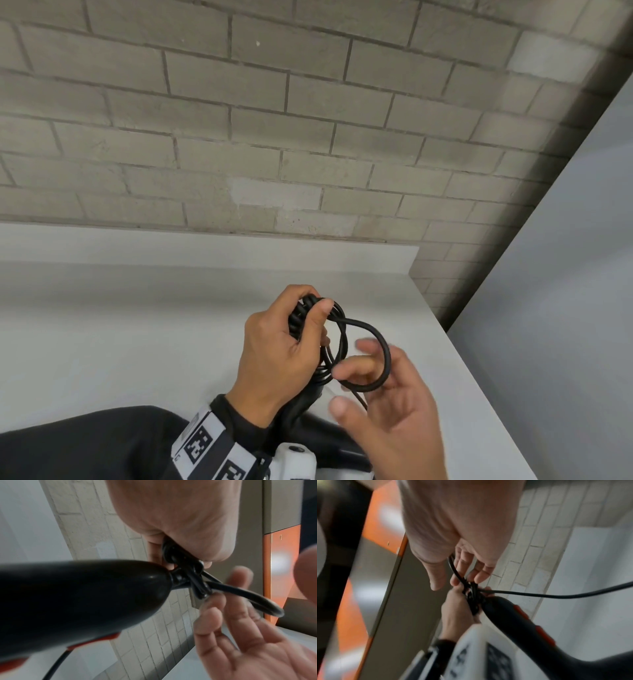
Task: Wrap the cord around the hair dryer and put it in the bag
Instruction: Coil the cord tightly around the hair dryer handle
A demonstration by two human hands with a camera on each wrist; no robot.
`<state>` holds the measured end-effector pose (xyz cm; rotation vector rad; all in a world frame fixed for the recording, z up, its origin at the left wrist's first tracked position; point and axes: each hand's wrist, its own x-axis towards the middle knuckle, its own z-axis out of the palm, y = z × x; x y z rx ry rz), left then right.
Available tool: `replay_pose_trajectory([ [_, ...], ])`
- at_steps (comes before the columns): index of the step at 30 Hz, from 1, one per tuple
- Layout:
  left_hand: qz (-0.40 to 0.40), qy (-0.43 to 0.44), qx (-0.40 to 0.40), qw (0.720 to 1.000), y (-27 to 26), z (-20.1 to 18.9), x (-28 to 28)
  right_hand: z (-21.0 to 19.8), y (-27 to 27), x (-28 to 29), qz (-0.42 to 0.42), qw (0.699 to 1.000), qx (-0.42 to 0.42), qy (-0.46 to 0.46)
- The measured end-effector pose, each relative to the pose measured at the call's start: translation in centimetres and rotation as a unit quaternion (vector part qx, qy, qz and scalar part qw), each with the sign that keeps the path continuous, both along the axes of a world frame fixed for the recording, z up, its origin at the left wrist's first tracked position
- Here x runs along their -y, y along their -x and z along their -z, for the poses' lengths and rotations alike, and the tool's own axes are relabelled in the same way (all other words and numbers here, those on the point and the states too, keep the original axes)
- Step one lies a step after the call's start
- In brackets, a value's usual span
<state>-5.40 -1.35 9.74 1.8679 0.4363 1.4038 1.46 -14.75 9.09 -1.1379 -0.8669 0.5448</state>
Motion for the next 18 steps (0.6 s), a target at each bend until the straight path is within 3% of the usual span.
replay_pose_trajectory([
  [4,0.001,-0.004,0.0,1.0,0.0,0.0,0.0,1.8,0.8,-0.7,0.104,0.982,0.155,0.013],
  [7,-0.001,0.005,0.001,1.0,0.1,0.2,0.0,1.6,1.0,-0.7,0.144,0.971,0.188,0.017],
  [11,-0.028,0.003,-0.003,1.0,0.3,0.4,-0.7,0.0,0.5,0.6,0.139,0.99,-0.025,-0.023],
  [14,-0.04,-0.012,-0.002,0.999,0.3,0.2,-1.1,-1.3,-0.9,2.8,0.052,0.972,-0.224,-0.046],
  [16,-0.033,-0.017,-0.003,0.999,0.1,0.2,-0.9,-1.6,-2.0,4.4,0.035,0.965,-0.26,0.006],
  [18,-0.022,-0.016,-0.006,1.0,-0.1,0.4,-0.6,-1.6,-3.0,5.5,0.033,0.968,-0.239,0.074],
])
